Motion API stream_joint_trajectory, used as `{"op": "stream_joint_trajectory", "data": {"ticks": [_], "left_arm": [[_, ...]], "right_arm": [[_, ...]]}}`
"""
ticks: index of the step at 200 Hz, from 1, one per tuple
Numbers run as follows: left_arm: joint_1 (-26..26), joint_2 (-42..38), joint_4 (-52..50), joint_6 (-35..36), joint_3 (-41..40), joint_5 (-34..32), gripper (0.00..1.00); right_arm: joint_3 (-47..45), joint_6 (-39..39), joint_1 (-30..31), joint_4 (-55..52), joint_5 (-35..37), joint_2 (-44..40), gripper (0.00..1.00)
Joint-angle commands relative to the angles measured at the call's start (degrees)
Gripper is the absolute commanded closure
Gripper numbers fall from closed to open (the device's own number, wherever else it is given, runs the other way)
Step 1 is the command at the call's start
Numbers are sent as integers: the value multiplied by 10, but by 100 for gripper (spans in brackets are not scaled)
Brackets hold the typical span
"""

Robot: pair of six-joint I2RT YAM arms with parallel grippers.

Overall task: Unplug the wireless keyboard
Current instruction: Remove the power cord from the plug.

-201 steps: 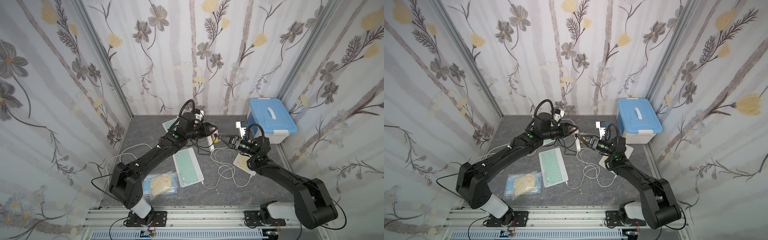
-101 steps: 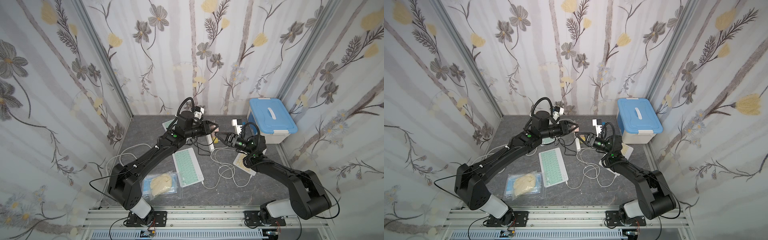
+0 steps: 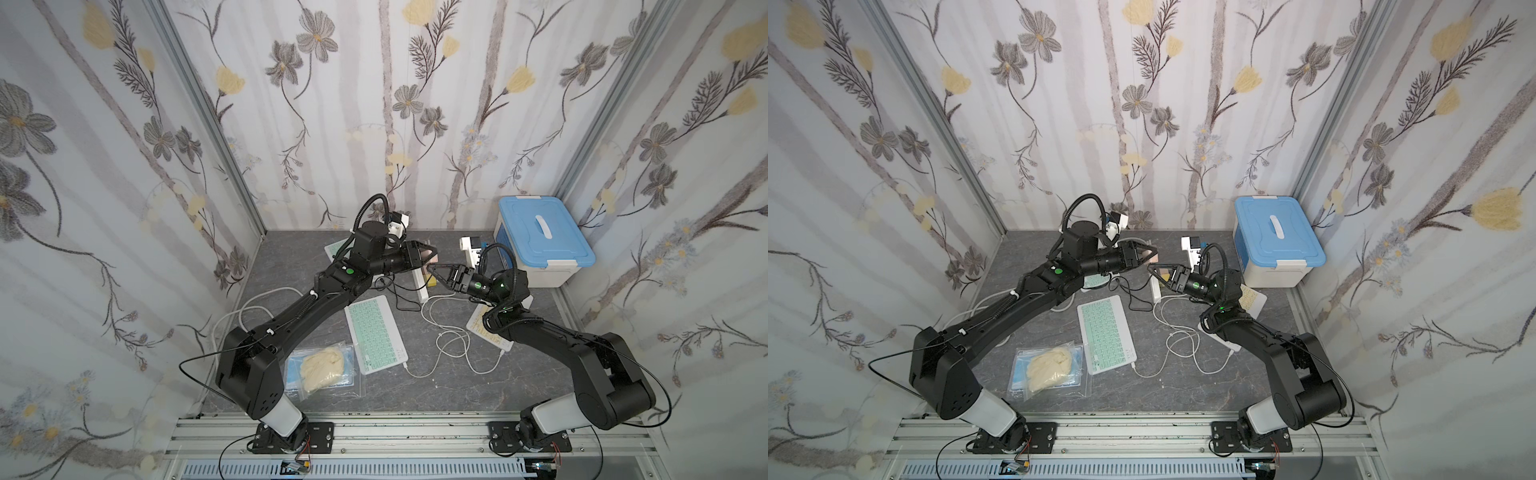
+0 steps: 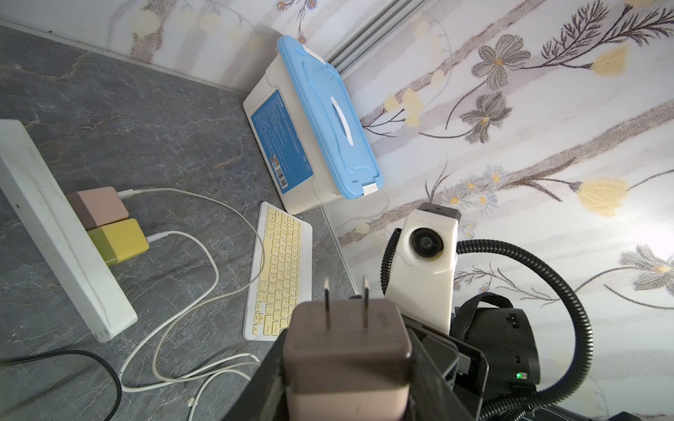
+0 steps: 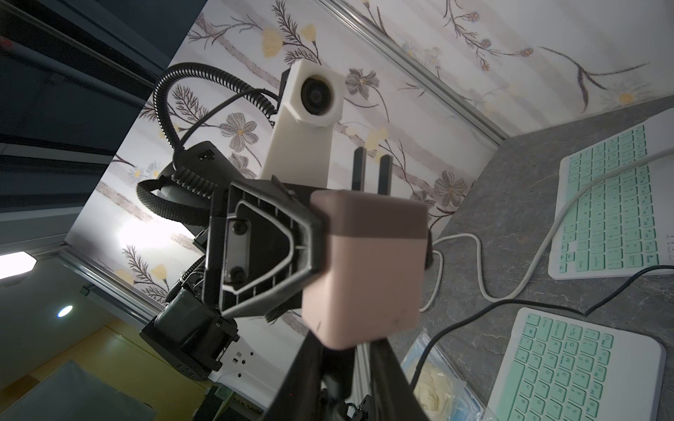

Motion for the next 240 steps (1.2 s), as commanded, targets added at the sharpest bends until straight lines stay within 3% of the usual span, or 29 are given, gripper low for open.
{"op": "stream_joint_trajectory", "data": {"ticks": [1,25,42,103,240], "left_arm": [[1,0,31,10,-3,11,100],[4,-1,43,11,-12,11,100],[5,-1,51,10,-17,12,100],[7,-1,94,17,-34,38,100],[17,-5,198,-20,-65,27,100]], "right_arm": [[2,23,1,47,-2,6,79],[-1,42,1,68,-3,12,88],[-4,48,1,74,-2,15,100],[-10,50,2,77,5,10,100],[4,39,18,61,28,19,100]]}}
